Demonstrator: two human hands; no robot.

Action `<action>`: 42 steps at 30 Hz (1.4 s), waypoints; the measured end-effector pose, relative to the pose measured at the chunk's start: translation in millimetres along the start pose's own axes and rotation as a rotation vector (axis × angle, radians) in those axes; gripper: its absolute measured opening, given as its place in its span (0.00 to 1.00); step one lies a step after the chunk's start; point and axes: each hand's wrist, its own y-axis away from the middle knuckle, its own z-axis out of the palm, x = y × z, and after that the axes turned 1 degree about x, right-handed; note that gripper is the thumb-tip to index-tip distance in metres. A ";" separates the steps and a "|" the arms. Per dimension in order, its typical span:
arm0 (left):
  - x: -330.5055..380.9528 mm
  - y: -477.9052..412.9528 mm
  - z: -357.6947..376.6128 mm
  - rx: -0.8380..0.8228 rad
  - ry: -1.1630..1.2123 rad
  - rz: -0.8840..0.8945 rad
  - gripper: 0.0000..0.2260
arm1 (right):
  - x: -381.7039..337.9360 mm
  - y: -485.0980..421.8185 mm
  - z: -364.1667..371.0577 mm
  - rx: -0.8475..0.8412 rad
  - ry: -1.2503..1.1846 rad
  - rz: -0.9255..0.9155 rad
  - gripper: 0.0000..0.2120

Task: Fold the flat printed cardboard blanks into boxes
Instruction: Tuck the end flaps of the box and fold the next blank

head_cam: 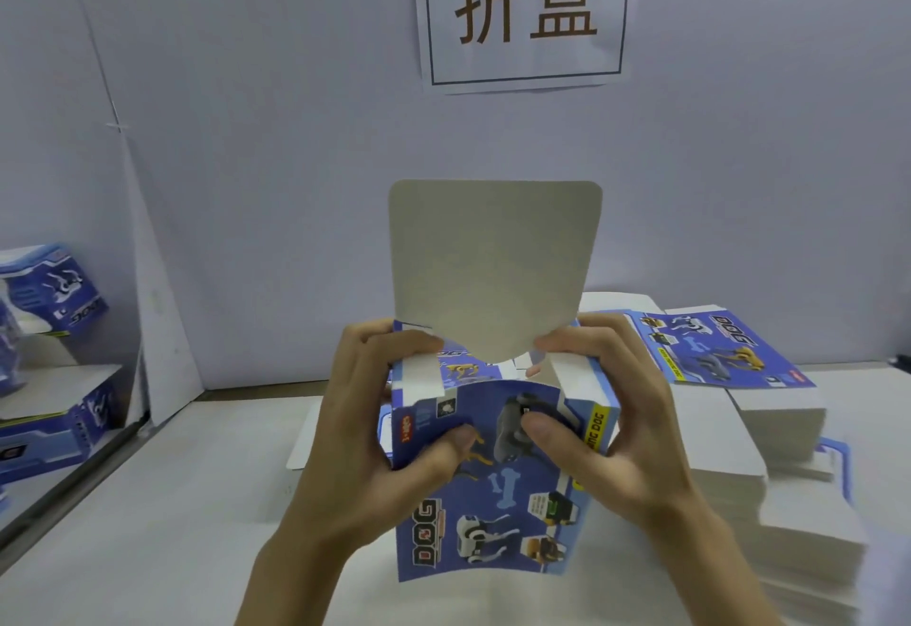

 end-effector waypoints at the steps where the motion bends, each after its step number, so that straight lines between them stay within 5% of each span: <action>1: 0.8 0.2 -0.4 -0.016 0.025 -0.015 0.23 | 0.4 0.6 -0.4 0.002 -0.014 -0.001 0.20; 35: 9.5 -2.7 -1.7 0.026 0.034 -0.100 0.18 | 0.8 2.5 4.3 -0.013 -0.049 0.070 0.18; 42: 11.9 -10.0 0.9 0.108 -0.231 -0.047 0.26 | -0.7 1.4 15.5 0.080 0.028 0.061 0.21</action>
